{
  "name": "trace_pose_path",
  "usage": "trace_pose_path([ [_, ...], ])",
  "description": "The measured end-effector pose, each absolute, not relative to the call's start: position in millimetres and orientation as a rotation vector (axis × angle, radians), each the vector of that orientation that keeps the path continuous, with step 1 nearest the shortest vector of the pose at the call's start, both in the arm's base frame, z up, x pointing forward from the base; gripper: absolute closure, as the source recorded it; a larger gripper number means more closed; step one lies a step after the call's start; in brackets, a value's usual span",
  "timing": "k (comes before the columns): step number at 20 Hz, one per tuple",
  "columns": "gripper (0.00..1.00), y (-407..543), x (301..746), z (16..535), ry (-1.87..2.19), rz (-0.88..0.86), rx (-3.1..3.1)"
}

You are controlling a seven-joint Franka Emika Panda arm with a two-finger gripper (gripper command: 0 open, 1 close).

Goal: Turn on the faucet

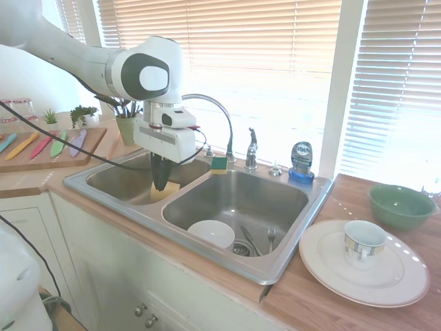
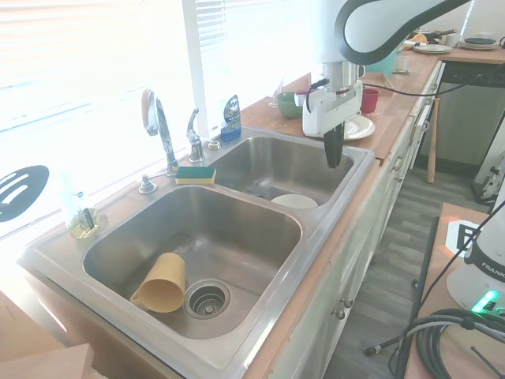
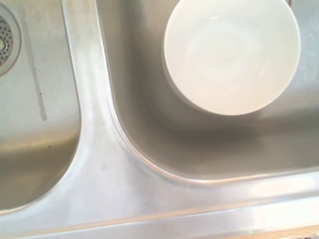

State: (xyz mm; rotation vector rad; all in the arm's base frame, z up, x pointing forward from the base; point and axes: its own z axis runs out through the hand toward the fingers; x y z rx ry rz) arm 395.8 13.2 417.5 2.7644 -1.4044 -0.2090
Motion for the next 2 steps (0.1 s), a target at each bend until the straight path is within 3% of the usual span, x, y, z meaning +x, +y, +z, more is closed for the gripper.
trace_pose_path([
  [2,0.00,14.3,395.9,417.1,-1.405,-0.212,2.766],
])
